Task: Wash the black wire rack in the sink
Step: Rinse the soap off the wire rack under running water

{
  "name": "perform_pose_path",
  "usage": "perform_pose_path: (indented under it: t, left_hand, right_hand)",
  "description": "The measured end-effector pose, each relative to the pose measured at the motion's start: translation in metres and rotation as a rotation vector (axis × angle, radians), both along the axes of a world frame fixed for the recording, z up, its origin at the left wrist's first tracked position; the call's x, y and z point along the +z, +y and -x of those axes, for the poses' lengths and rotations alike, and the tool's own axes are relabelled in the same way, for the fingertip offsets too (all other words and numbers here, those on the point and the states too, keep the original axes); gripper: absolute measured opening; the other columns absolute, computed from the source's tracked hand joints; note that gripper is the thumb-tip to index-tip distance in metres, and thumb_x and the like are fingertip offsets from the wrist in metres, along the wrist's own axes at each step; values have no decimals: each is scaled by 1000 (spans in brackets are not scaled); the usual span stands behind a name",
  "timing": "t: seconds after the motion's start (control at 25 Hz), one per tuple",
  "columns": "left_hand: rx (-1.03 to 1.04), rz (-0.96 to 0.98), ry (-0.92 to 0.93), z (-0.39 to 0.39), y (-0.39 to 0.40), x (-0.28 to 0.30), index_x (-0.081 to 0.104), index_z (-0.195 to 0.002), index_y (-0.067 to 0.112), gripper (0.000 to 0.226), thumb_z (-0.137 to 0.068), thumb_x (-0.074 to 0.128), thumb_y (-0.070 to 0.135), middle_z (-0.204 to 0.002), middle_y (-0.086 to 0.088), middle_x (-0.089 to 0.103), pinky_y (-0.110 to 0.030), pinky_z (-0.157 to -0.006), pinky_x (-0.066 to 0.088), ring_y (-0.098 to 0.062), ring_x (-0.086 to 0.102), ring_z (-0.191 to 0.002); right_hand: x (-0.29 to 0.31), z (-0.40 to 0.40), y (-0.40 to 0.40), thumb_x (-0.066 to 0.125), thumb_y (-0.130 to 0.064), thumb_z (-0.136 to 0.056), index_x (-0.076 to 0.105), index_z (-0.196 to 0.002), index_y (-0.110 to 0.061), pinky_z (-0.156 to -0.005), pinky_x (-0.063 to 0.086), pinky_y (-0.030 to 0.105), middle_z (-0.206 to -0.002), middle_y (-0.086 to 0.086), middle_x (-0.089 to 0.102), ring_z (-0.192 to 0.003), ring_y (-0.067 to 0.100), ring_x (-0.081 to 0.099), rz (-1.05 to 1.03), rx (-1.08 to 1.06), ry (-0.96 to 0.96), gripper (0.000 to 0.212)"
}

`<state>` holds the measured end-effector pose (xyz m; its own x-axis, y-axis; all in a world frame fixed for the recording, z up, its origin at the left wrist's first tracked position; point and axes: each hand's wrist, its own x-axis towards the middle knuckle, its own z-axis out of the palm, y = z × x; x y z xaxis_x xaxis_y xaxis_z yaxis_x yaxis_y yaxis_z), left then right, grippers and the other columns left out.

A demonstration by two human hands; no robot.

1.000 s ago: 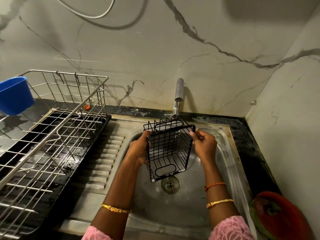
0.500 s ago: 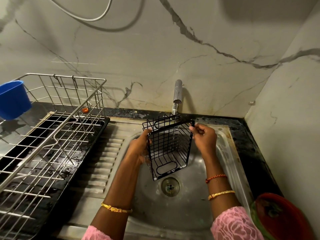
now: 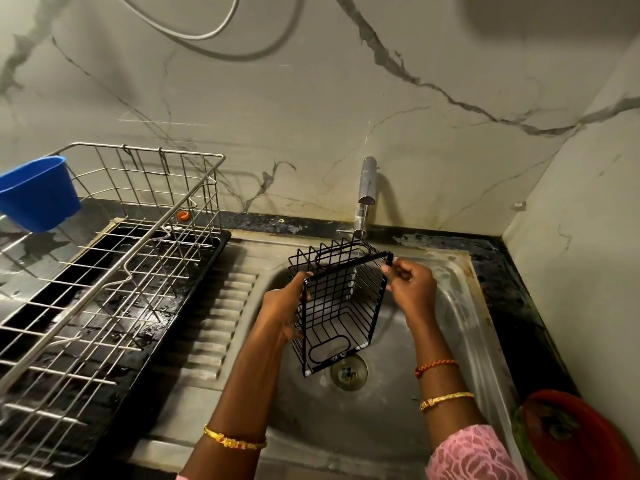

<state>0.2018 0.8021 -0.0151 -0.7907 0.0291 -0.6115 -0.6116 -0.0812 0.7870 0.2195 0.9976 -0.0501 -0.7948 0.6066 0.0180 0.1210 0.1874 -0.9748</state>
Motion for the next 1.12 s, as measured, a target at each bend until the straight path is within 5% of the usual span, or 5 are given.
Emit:
perform_pose_path:
  t: [0.28,0.48,0.68,0.8,1.12]
  left_hand:
    - [16,-32,14,-11,2,0,58,-110,0,47,-86,62,40,-106,-11,55,-65,-98,35,-40,42,-125]
    - [0,-49,10,-14,0,3,57,-85,6,33,-87,61,39,-118,-17,50,-65,-100,34,-43,38,-129]
    - [-4,-18,9,-17,-1,4,61,-103,2,43,-86,62,42,-133,-19,50,-65,-100,36,-43,40,-128]
    - [-13,1,-20,-19,-3,3,61,-90,7,38,-84,63,44,-131,-18,52,-66,-98,36,-43,42,-125]
    - [93,-21,-24,-26,-2,7,61,-87,4,36,-88,60,40,-111,-13,56,-62,-94,39,-40,45,-121]
  right_hand:
    - [-1,-7,2,67,-3,-81,67,-92,-13,-83,55,48,-84,2,66,-88,23,67,30,22,-18,15]
    - [2,-10,2,68,-5,-81,67,-89,-17,-82,55,48,-80,-3,65,-87,22,66,12,21,-11,15]
    - [4,-14,-2,68,-2,-80,66,-80,-20,-81,56,48,-76,-2,65,-83,22,67,18,15,-23,18]
    - [9,-16,-4,67,1,-79,60,-68,-27,-78,56,46,-70,-4,63,-77,21,65,11,17,-31,30]
    - [9,-1,-5,68,-5,-80,66,-90,-12,-85,54,45,-85,2,65,-86,20,63,66,53,-76,12]
